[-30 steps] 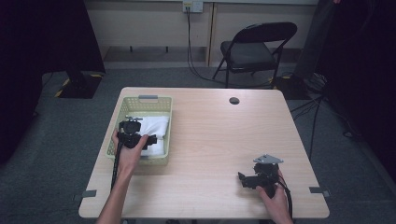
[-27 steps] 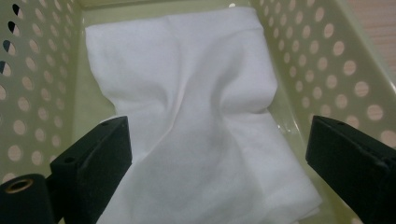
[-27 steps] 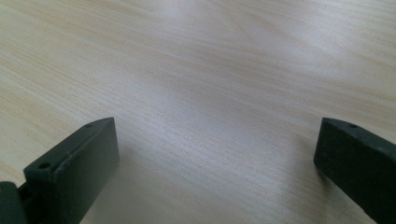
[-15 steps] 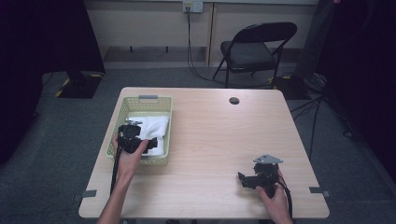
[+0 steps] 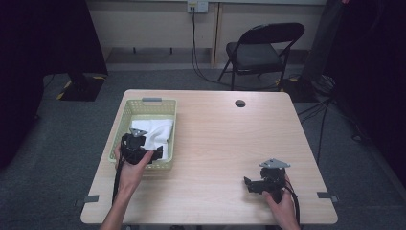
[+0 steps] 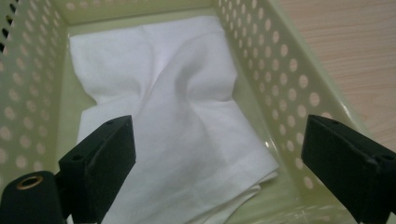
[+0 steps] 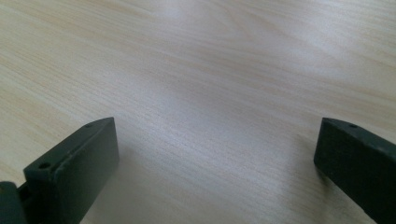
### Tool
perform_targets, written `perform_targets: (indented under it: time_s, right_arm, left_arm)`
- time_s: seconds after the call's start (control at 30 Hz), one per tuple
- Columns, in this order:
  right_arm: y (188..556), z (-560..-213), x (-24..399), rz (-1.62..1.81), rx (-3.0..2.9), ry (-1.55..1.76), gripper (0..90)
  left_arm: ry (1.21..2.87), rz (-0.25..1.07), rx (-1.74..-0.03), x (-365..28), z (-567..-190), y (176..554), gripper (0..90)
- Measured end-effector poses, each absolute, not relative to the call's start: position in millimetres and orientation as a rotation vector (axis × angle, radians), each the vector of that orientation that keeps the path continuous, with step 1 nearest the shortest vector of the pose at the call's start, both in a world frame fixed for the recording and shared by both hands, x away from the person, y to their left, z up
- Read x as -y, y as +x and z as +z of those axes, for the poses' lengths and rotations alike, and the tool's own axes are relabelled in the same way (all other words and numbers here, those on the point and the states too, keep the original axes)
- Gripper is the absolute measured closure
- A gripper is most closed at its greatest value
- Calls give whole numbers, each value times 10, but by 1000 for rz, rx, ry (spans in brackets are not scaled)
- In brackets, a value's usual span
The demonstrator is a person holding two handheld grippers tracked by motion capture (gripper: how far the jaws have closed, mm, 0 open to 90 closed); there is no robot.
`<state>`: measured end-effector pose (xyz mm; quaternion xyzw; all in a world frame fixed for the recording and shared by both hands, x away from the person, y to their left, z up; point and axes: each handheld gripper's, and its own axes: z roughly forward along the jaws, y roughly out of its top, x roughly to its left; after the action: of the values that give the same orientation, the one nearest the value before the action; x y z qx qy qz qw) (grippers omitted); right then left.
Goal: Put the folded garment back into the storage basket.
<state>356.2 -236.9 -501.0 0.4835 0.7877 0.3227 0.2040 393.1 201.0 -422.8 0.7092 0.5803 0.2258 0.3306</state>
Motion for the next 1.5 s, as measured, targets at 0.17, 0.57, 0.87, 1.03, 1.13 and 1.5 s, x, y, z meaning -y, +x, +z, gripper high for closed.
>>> perform_targets:
  time_s: [0.17,0.57,0.87,1.03,1.13,1.5]
  right_arm:
    - [3562,-5009,2365,902,-2197,1352,0]
    - [3561,-5009,2364,902,-2197,1354,0]
    - [3561,-5009,2364,902,-2197,1354,0]
    - [3561,-5009,2364,902,-2197,1355,0]
    - [3563,-5009,2363,902,-2198,1353,0]
    - [3567,-5009,2361,903,-2199,1349,0]
  left_arm:
    - [1825,566,-1526,-2075,-4242,3858,81]
    - [1858,555,-1490,-2101,-4236,3689,65]
    - [1859,589,-1461,-2072,-4182,3555,61]
    - [1868,591,-1456,-2037,-4191,3483,61]
    - [1877,597,-1457,-2014,-4204,3468,79]
    - [1910,636,-1435,-2002,-4243,3261,78]
